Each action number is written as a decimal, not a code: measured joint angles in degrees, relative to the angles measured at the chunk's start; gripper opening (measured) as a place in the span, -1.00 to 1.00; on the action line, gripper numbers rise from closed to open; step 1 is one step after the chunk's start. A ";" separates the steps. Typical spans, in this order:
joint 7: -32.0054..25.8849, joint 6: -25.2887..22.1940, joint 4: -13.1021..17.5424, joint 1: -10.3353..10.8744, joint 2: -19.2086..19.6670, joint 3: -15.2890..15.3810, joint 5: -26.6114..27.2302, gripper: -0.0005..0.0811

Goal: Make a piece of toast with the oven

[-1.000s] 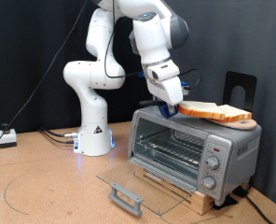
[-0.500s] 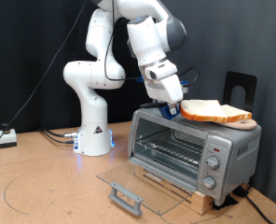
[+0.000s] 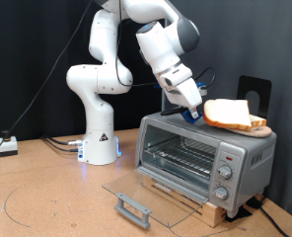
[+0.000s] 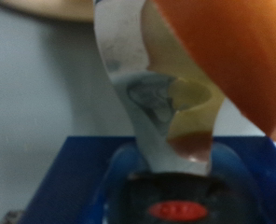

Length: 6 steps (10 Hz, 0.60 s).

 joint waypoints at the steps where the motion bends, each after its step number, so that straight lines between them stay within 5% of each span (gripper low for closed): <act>1: 1.55 -0.01 -0.02 0.44 -0.63 0.09 0.70 -0.02; 6: 5.17 -1.24 -0.06 -0.84 -2.07 -0.79 -2.91 -0.02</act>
